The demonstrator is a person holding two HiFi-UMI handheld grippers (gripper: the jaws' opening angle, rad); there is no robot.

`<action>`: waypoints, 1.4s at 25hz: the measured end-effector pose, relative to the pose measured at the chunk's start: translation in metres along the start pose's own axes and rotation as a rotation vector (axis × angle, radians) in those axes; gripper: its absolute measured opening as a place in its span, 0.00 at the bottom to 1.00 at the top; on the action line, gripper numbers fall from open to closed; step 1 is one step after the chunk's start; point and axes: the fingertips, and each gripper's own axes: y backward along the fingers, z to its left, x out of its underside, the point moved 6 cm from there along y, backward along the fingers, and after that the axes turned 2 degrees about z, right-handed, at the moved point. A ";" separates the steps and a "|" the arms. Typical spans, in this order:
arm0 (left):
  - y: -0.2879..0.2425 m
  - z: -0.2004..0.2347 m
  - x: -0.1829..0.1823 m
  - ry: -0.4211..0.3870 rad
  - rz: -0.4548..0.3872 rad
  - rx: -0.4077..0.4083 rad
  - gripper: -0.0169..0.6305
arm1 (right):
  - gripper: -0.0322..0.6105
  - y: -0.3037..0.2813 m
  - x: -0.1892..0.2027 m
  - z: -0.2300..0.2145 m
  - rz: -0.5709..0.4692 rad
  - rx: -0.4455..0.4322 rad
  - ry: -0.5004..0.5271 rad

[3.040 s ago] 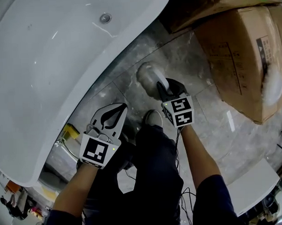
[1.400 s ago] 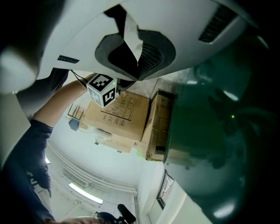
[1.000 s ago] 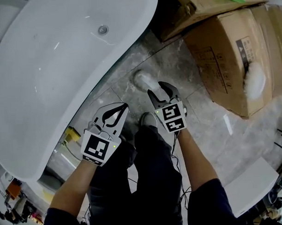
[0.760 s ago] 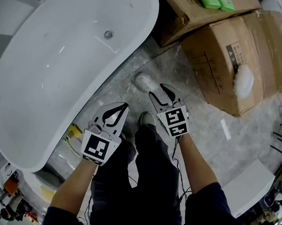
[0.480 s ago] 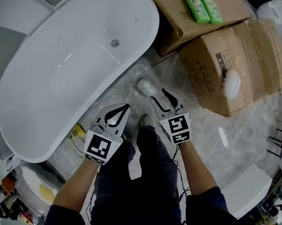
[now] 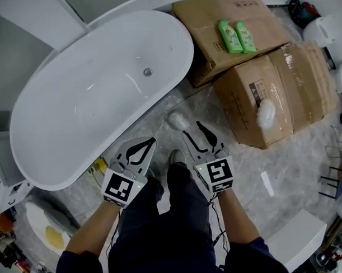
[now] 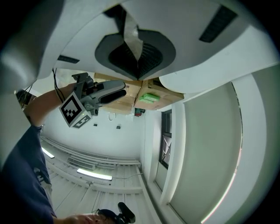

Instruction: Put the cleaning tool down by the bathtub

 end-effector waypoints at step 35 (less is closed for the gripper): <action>0.266 0.002 -0.130 -0.046 -0.329 -0.183 0.07 | 0.31 0.166 -0.238 0.167 -0.347 -0.012 0.123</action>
